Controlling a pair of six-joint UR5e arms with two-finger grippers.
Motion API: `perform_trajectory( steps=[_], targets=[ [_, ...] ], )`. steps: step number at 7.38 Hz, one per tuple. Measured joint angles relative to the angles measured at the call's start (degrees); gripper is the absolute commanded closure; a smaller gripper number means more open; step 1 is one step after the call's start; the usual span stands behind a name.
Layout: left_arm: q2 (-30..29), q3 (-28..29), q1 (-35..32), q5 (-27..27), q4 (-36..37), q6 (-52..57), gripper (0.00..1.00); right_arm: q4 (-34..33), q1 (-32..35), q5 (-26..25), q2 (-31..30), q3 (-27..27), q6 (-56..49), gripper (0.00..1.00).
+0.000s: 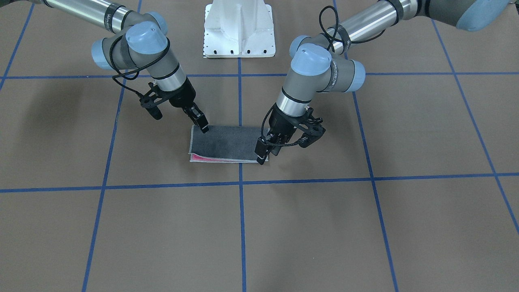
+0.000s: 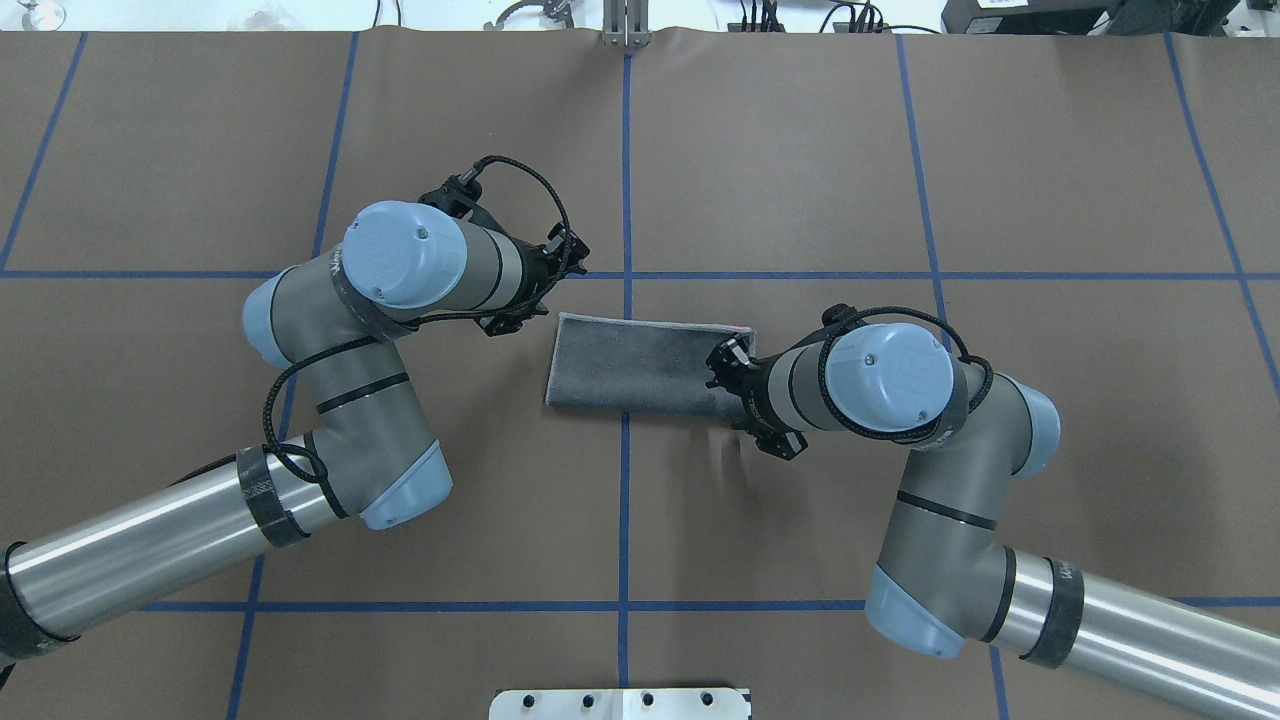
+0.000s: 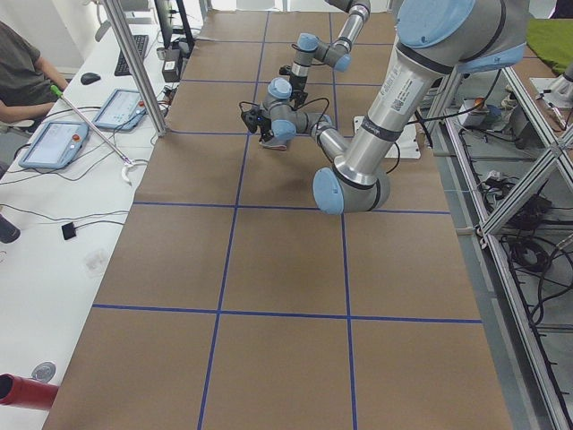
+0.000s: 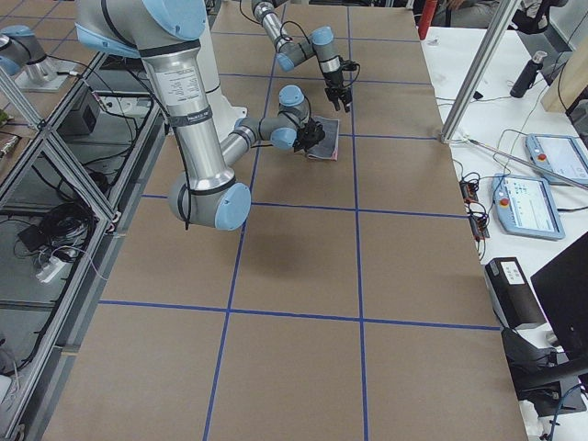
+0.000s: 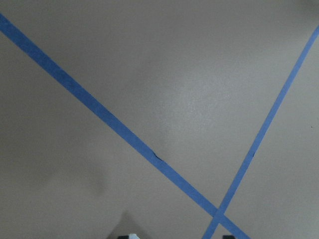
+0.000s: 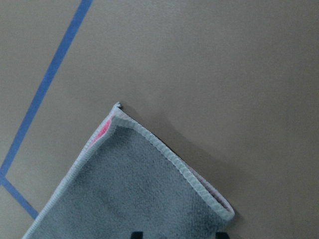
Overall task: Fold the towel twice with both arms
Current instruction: 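Raise the left gripper away while the right gripper grasps the folded strip's end, then drag the strip end with the right gripper toward the robot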
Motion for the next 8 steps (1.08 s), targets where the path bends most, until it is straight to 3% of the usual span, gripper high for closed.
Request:
perform_trajectory(
  steps=[3,5,7,8],
  targets=[
    [-0.21,0.01,0.00,0.00,0.06,-0.03,0.30,-0.19,-1.65,-3.67,-0.14,-0.25,4.62,0.28],
    [-0.24,0.02,0.00,0.00,0.07,-0.03,0.30,-0.24,-2.28,-4.35,-0.07,-0.45,5.41,0.41],
    [-0.27,0.00,0.00,0.00,0.07,-0.09,0.30,-0.32,-2.67,-4.48,-0.09,-0.71,5.50,0.69],
    [-0.28,0.00,0.00,0.00,0.07,-0.11,0.30,-0.35,-2.84,-4.55,-0.13,-0.71,5.48,0.93]
  ],
)
